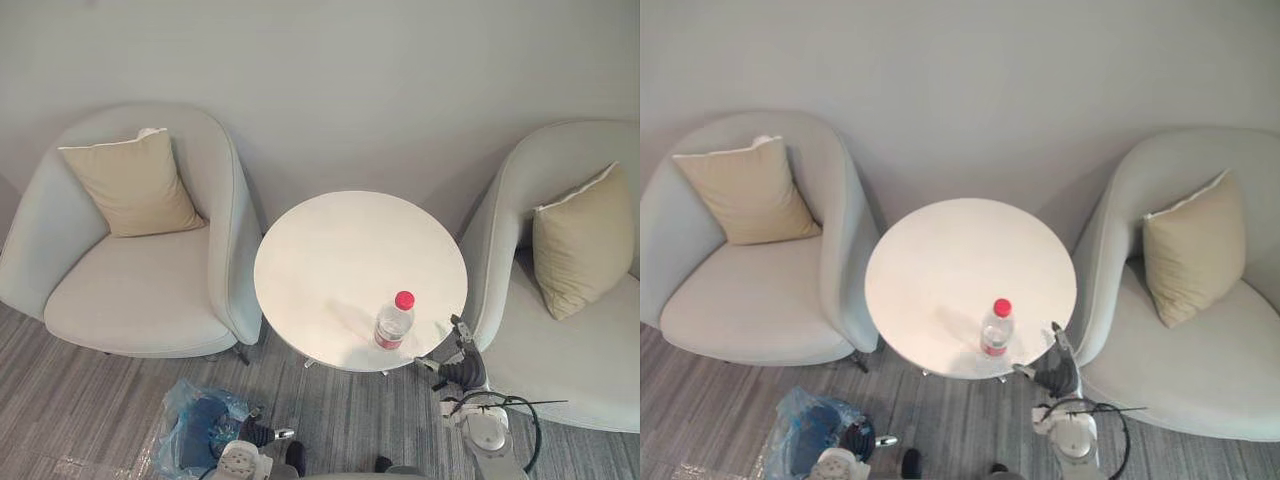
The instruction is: Gather rubbish on tea table into small bin, then transfer packed bag to large trash can.
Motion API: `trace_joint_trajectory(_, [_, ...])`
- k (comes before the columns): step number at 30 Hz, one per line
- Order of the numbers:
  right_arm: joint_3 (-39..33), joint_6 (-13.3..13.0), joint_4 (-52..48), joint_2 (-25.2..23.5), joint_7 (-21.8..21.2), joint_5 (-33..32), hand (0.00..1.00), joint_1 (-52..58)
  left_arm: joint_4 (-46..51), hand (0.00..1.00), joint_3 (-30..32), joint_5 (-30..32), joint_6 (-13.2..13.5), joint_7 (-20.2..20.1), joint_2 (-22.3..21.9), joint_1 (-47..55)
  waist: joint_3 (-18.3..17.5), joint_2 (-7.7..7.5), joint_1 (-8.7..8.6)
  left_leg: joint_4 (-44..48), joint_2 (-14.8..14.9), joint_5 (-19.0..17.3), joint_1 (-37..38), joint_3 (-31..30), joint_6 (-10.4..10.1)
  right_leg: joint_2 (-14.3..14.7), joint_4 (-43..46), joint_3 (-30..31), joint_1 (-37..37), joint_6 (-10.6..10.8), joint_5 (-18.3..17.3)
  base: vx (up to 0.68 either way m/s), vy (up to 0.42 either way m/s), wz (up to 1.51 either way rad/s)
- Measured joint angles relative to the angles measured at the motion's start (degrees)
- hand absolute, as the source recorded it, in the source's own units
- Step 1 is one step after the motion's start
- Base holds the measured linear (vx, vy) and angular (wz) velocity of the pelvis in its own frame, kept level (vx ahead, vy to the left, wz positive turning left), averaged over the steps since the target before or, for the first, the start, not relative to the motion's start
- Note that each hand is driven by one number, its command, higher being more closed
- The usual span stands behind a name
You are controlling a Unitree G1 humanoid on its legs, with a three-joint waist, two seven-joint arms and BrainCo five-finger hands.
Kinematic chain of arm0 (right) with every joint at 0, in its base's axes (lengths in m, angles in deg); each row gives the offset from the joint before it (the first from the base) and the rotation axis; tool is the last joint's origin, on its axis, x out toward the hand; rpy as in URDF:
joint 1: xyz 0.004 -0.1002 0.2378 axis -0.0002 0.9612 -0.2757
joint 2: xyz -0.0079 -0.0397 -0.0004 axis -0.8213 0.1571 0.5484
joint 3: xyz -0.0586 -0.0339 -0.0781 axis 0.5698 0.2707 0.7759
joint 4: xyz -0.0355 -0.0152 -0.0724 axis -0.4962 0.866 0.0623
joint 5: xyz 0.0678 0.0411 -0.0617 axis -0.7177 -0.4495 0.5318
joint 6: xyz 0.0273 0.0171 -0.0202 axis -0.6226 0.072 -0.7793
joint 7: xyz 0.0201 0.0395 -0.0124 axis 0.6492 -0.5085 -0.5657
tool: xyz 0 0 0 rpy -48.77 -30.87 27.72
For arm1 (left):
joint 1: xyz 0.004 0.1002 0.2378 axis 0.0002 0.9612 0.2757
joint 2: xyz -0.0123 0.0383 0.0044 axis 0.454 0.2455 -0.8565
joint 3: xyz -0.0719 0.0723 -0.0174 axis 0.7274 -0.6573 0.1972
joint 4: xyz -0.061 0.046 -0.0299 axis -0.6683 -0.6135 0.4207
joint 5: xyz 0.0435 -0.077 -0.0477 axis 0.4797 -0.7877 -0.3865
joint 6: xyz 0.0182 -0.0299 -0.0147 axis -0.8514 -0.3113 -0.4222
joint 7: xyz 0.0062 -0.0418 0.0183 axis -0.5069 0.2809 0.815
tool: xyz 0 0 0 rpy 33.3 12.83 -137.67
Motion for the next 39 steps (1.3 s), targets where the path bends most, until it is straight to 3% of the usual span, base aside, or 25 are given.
trace_joint_trajectory(8, [2.4,0.0,0.1,-0.4,0.2,1.5,0.0,-2.0,0.5,0.0,-1.1,0.0,0.4,0.0,0.2,0.0,0.1,-0.11,0.37,1.0,-0.2,-0.7,0.2,-0.9,0.5,-0.1,-0.1,-0.5,1.2,0.0,-0.4,0.02,-0.01,0.04])
trace_joint_trajectory(22, [4.1,0.5,6.5,-0.7,-0.2,-1.9,0.0,-4.9,1.0,0.0,-1.0,-0.2,0.8,0.0,0.6,0.2,-0.1,-0.41,1.19,1.0,-1.0,0.0,-2.0,-4.9,0.2,-0.5,0.2,-4.0,0.3,0.2,-1.0,-0.03,-0.008,0.13])
trace_joint_trajectory(29, [3.9,0.7,9.5,-0.7,2.4,-1.9,0.0,-10.7,1.8,0.0,-0.9,-0.8,0.9,0.1,0.9,0.2,1.2,-0.75,1.95,1.3,-1.2,0.0,-2.3,-6.1,0.2,-0.4,0.0,-5.4,1.1,0.1,-1.1,0.02,-0.01,0.11])
trace_joint_trajectory(30, [3.9,0.7,9.5,-0.7,3.0,-1.9,1.0,-11.5,1.9,0.0,-0.9,-1.3,1.1,0.1,1.0,0.0,1.7,-0.78,2.26,1.5,-1.2,0.0,-2.5,-6.3,0.2,-0.4,0.0,-5.6,1.0,0.1,-1.1,-0.06,-0.006,0.11])
trace_joint_trajectory(39, [2.5,1.1,9.7,-1.3,5.9,-5.6,1.0,-16.1,3.9,0.0,-0.8,-3.6,1.1,0.2,1.1,-0.3,3.7,-0.42,4.24,1.9,-2.0,0.6,-5.2,-8.2,0.2,-1.1,2.0,-7.4,-1.2,0.4,-2.3,-0.04,0.003,0.13])
